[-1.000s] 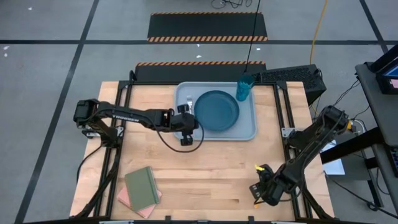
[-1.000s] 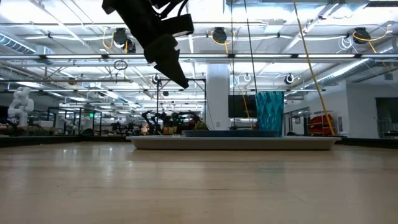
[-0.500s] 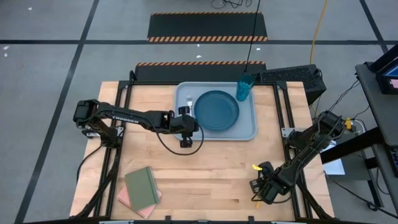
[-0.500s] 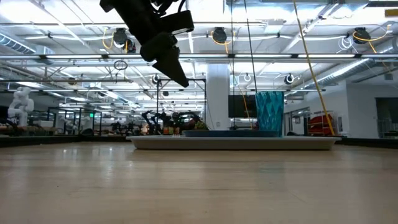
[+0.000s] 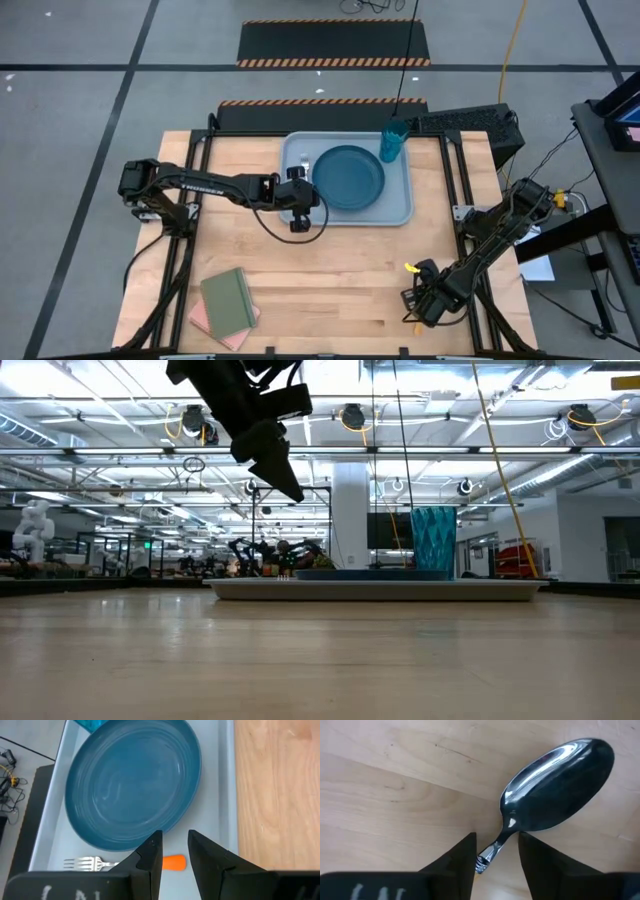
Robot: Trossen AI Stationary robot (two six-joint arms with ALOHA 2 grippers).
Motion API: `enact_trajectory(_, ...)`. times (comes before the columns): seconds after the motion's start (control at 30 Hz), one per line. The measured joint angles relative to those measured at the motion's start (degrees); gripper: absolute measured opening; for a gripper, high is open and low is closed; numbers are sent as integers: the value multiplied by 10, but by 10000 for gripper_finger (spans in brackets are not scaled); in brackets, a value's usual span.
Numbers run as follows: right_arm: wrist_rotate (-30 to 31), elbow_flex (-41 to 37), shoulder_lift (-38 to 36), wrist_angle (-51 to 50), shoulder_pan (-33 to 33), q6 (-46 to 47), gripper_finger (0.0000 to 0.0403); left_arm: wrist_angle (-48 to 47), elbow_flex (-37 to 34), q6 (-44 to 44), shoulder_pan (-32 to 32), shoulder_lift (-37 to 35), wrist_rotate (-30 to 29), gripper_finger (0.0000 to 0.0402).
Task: Pick and place plate/cup/fork/spoon on tray
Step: Put the yellow spoon to the left of the orange fork on the blue tray
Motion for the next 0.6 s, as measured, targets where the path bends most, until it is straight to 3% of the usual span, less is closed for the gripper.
enact_trajectory(0.6,24,0,0,-18,1,-37,44,0,0,-1,0,0,0,97)
